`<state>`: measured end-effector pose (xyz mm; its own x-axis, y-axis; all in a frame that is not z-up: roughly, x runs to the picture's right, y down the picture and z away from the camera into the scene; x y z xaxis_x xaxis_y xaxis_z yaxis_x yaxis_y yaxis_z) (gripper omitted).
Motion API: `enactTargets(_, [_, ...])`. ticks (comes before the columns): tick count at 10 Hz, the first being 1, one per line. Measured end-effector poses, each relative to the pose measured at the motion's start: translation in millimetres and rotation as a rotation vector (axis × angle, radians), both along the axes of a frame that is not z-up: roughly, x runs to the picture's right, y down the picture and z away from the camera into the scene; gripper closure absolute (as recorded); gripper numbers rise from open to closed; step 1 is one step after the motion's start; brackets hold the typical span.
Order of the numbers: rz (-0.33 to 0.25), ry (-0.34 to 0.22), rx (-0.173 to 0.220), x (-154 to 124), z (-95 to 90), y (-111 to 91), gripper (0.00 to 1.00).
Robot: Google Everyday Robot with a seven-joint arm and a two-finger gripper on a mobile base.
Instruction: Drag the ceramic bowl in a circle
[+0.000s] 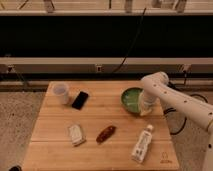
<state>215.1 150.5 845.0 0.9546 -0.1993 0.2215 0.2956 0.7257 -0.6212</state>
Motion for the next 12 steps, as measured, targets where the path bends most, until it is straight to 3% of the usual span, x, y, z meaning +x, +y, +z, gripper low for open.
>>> enactTargets(4, [-0.098,-0.069,-0.003,-59.6,-14.0,8.4,0.96])
enactTargets(6, [-0.134,-0.083,-0.007,-73.2,-19.1,10.2,0.96])
enactTargets(8, [-0.18,-0.107,-0.001,-110.4,-25.3,11.2,0.96])
enactTargets(12, [-0.281,-0.144,0.004,-153.4,-31.7,11.9,0.96])
